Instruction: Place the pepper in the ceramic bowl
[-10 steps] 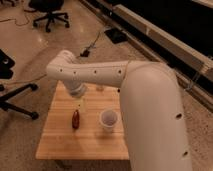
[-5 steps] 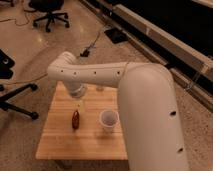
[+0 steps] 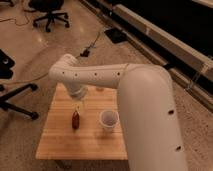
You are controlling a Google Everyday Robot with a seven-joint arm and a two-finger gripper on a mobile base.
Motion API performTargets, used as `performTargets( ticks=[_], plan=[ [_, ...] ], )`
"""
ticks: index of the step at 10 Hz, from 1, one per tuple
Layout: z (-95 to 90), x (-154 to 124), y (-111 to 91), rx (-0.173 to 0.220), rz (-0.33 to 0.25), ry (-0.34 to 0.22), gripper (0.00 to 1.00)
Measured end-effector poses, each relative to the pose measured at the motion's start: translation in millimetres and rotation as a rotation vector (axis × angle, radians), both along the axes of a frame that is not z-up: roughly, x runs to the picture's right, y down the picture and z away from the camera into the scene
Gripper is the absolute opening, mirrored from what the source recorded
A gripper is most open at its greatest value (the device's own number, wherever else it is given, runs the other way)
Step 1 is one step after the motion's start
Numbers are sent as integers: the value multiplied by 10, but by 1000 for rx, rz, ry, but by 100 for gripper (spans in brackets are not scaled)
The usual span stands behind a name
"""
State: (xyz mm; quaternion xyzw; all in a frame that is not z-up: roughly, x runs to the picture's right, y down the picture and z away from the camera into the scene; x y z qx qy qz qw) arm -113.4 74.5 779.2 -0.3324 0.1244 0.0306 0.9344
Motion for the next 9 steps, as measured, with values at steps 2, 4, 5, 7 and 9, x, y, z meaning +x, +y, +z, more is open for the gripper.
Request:
performTargets(
  ticks=[2, 4, 5, 7, 9],
  plan=[
    [49, -16, 33, -4, 10, 4, 80],
    [89, -17, 67, -5, 24, 13, 80],
    [105, -21, 77, -4, 28, 16, 80],
    [143, -35, 125, -7, 35, 28, 80],
    [178, 2, 154, -9, 48, 41, 80]
  ],
)
